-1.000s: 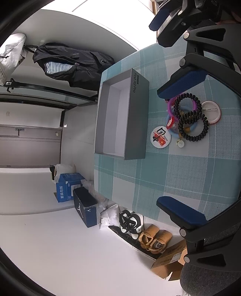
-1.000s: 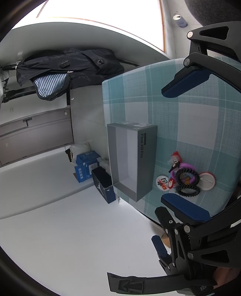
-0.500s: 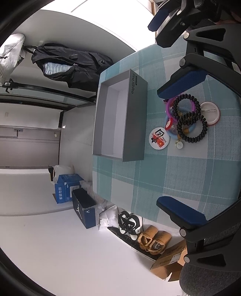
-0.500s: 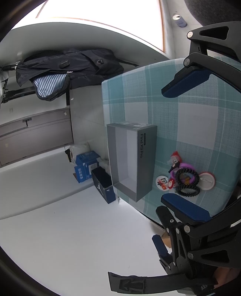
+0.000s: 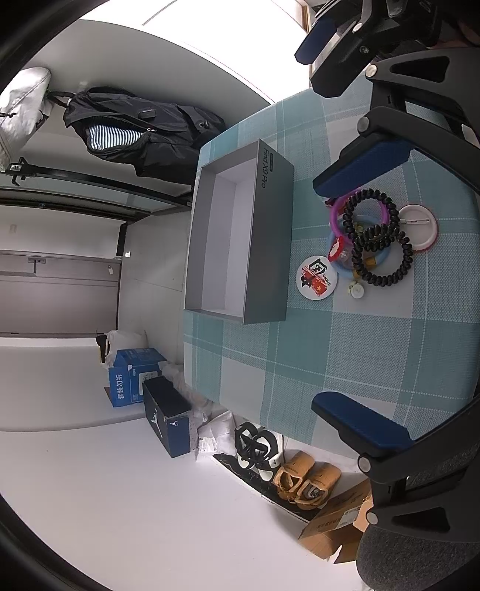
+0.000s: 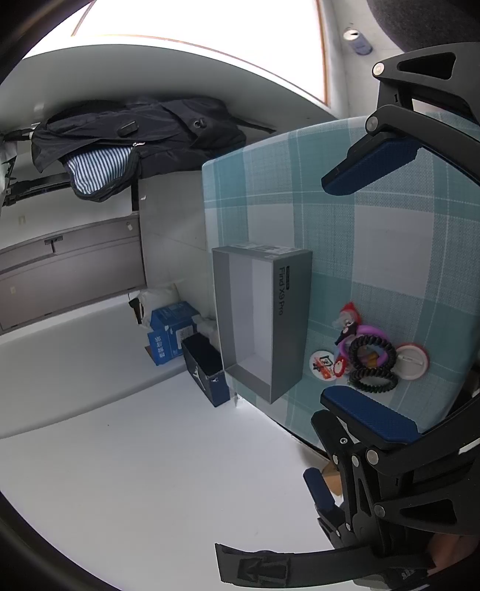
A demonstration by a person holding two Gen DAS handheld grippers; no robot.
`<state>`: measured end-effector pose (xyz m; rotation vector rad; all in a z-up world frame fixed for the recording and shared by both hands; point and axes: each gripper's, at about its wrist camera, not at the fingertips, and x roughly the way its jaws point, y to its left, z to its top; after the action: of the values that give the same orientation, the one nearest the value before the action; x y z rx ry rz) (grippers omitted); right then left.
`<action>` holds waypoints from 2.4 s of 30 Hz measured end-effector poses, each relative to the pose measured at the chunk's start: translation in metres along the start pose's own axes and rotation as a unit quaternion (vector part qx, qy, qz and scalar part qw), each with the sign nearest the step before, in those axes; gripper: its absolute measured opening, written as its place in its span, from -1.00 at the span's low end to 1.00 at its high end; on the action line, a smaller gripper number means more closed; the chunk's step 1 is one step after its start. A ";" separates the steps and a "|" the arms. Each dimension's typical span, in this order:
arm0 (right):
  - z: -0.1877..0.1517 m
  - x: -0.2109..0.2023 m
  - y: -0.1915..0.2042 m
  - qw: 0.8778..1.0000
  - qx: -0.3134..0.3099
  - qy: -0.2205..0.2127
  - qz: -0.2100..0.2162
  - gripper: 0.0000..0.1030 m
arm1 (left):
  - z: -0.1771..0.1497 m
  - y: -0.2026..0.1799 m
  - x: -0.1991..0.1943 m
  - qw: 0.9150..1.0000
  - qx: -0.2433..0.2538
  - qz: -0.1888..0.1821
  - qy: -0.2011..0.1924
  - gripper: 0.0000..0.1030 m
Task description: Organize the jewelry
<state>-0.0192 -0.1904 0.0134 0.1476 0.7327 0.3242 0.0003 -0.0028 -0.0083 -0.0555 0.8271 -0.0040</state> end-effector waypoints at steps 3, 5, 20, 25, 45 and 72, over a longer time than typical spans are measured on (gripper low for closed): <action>0.000 0.001 0.000 1.000 0.001 0.001 0.000 1.00 | 0.000 -0.001 0.001 1.000 -0.001 -0.001 0.001 0.98; 0.000 0.001 0.000 1.000 0.001 0.001 0.000 1.00 | -0.001 -0.002 0.002 1.000 -0.001 -0.001 0.001 0.98; -0.001 0.005 0.000 1.000 0.003 0.009 0.002 1.00 | -0.002 -0.002 0.001 1.000 -0.003 -0.007 0.005 0.98; -0.002 0.008 0.000 1.000 0.005 0.016 0.005 1.00 | -0.005 -0.005 0.002 1.000 -0.008 -0.016 0.011 0.98; -0.036 0.055 0.048 0.979 -0.069 0.161 0.103 1.00 | -0.004 0.080 0.024 0.987 -0.132 -0.050 0.077 0.98; -0.072 0.078 0.096 0.953 -0.231 0.193 0.024 -0.19 | -0.010 0.108 0.031 0.980 -0.167 -0.046 0.100 0.98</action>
<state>-0.0370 -0.0724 -0.0656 -0.3522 1.0201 0.5717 0.0121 0.1033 -0.0436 -0.4167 1.0188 0.0428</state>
